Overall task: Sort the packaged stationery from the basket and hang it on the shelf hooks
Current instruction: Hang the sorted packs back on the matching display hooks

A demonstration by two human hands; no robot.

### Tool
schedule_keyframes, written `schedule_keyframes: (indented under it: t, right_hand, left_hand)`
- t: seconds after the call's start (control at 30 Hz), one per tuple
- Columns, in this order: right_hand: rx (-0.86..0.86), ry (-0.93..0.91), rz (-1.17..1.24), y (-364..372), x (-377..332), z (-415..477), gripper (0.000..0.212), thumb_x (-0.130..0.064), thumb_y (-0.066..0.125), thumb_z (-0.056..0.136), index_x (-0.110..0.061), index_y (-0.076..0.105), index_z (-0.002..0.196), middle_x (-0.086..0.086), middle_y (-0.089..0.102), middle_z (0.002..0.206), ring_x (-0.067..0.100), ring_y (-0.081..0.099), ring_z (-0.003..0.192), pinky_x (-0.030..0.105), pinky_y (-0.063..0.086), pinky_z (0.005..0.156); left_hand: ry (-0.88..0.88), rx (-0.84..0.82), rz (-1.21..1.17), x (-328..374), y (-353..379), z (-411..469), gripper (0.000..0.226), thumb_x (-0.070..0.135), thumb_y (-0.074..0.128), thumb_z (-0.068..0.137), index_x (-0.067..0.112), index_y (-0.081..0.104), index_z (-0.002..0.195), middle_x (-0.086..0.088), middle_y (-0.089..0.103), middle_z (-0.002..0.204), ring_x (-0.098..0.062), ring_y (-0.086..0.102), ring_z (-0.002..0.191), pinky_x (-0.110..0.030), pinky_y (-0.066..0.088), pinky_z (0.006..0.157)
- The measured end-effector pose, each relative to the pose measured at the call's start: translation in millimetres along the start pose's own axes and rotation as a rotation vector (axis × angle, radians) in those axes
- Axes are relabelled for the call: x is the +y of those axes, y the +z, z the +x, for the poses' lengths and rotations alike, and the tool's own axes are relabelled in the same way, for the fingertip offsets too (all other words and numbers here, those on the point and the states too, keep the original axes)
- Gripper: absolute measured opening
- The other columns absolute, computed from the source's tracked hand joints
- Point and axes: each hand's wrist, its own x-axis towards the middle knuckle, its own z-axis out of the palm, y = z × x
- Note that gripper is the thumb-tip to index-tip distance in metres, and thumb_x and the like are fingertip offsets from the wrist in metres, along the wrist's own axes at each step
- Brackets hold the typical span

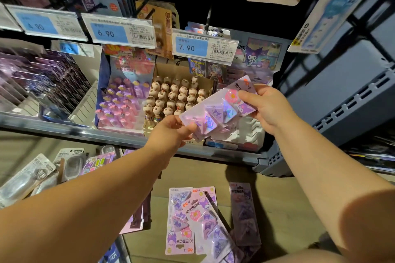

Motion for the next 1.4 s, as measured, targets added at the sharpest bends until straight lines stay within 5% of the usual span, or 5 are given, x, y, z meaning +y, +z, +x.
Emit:
schedule_keyframes:
  t: [0.2, 0.37, 0.53, 0.8, 1.4]
  right_hand:
    - [0.115, -0.179, -0.201, -13, -13, 4, 0.022, -0.001, 0.064, 0.087, -0.022, 0.068, 0.084, -0.009, 0.071, 0.069, 0.004, 0.064, 0.062, 0.024, 0.052, 0.063]
    - [0.128, -0.294, -0.596, -13, -19, 2, 0.019, -0.006, 0.066, 0.088, -0.013, 0.071, 0.105, -0.004, 0.067, 0.095, 0.001, 0.060, 0.083, 0.002, 0.042, 0.069]
    - [0.119, -0.261, -0.939, -5, -4, 9, 0.027, -0.028, 0.067, 0.088, -0.002, 0.073, 0.088, 0.003, 0.065, 0.082, 0.021, 0.058, 0.083, 0.032, 0.047, 0.080]
    - [0.055, -0.198, -0.959, 11, 8, 7, 0.032, -0.034, 0.062, 0.091, -0.008, 0.067, 0.073, 0.010, 0.057, 0.070, 0.024, 0.051, 0.075, 0.032, 0.037, 0.063]
    - [0.058, -0.439, -1.031, 13, 28, -3, 0.020, -0.021, 0.061, 0.093, -0.014, 0.074, 0.106, 0.004, 0.072, 0.106, 0.025, 0.062, 0.102, 0.028, 0.044, 0.089]
  left_hand:
    - [0.164, 0.118, 0.431, 0, -6, 13, 0.011, 0.022, 0.070, 0.089, 0.019, 0.063, 0.081, 0.006, 0.060, 0.074, -0.015, 0.054, 0.074, -0.026, 0.041, 0.066]
    - [0.483, 0.317, 1.020, 5, -14, 19, 0.038, 0.020, 0.068, 0.086, 0.021, 0.061, 0.123, -0.005, 0.056, 0.128, -0.029, 0.043, 0.119, -0.038, 0.035, 0.098]
    - [0.447, 0.179, 1.332, 2, -18, 22, 0.058, 0.027, 0.056, 0.093, 0.029, 0.036, 0.147, 0.005, 0.032, 0.155, -0.022, 0.017, 0.146, -0.043, 0.021, 0.116]
    - [0.402, 0.094, 1.381, -4, -20, 21, 0.069, 0.026, 0.053, 0.095, 0.031, 0.017, 0.154, 0.008, 0.018, 0.162, -0.017, 0.007, 0.150, -0.042, 0.013, 0.119]
    - [0.394, 0.087, 1.381, -7, -21, 22, 0.078, 0.030, 0.057, 0.093, 0.033, 0.010, 0.155, 0.010, 0.012, 0.163, -0.016, 0.001, 0.150, -0.043, 0.011, 0.119]
